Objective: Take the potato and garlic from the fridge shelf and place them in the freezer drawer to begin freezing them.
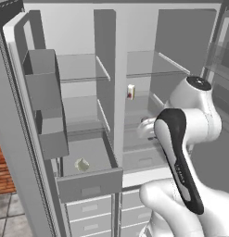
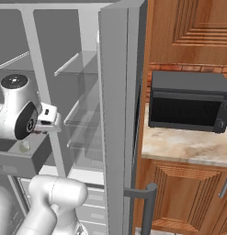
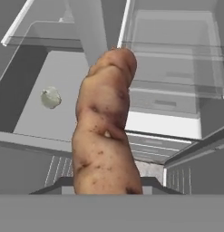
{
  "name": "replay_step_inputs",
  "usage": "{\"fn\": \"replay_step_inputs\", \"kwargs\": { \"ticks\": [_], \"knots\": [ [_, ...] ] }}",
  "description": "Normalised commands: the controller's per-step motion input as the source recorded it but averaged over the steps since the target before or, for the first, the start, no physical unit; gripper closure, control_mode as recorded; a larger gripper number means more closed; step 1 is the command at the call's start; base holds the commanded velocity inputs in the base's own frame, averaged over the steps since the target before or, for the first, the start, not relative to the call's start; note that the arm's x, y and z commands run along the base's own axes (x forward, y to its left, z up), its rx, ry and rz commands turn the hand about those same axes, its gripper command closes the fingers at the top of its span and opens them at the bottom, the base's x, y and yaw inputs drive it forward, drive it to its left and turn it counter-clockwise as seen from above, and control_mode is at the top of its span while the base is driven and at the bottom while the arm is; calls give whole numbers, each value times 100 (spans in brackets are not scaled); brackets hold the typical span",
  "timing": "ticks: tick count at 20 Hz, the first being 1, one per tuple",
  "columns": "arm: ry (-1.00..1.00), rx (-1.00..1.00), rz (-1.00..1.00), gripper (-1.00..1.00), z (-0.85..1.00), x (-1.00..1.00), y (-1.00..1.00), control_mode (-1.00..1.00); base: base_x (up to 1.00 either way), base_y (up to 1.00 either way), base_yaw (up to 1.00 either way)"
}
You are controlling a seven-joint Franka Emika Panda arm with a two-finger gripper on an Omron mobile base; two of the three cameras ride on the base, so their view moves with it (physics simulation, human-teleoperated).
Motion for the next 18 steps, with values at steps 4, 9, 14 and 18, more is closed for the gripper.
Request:
{"fn": "replay_step_inputs", "kwargs": {
  "ticks": [4,9,14,18],
  "knots": [
    [0,-5,7,100,-1,0,81,-100,0,0,0],
    [1,-4,13,100,-31,0,82,-100,0,0,0],
    [2,0,16,100,-34,32,58,-100,0,0,0],
    [2,0,10,100,-29,52,45,-100,0,0,0]
  ]
}}
